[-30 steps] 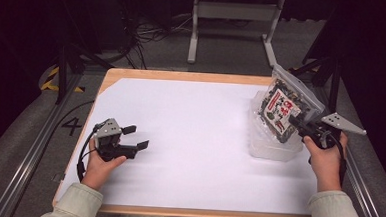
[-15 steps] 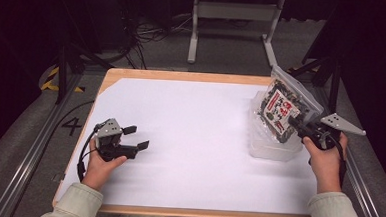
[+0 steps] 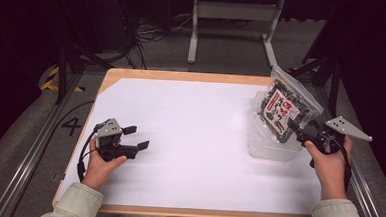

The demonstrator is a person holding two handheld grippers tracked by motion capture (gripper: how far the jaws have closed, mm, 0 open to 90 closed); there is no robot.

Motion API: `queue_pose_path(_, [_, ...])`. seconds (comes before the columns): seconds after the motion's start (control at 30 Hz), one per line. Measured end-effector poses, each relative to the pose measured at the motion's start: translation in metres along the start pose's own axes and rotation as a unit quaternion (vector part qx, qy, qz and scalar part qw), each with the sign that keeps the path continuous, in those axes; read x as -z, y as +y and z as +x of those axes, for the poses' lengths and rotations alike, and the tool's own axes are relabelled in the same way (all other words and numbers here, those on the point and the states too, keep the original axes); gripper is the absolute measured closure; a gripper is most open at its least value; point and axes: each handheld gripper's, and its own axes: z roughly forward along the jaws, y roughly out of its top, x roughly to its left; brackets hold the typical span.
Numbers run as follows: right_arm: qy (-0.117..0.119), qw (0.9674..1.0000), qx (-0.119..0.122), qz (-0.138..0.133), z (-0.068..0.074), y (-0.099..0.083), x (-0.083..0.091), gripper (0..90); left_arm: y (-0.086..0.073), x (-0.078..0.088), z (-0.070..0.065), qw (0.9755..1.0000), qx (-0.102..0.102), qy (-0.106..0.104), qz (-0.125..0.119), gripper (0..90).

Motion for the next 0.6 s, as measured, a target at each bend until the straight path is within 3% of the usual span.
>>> queue_pose_path(0.07, [0.003, 1.0000, 0.000, -0.002, 0.003, 0.002, 0.004, 31.5, 0.000, 0.000, 0.000, 1.0000, 0.004, 0.000, -0.002, 22.2])
queue_pose_path(0.23, [-0.014, 0.9991, 0.036, 0.015, 0.010, 0.006, 0.016, 28.7, 0.000, 0.001, 0.000, 1.0000, 0.004, 0.000, -0.004, 22.1])
queue_pose_path(0.4, [-0.030, 0.9990, 0.033, 0.004, 0.016, 0.009, 0.033, 28.2, 0.001, 0.005, -0.001, 1.0000, 0.003, 0.000, -0.009, 22.1])
queue_pose_path(0.6, [-0.017, 0.9988, 0.046, -0.004, 0.029, 0.018, 0.052, 28.0, 0.004, 0.012, -0.008, 0.9998, 0.001, -0.001, -0.019, 22.0])
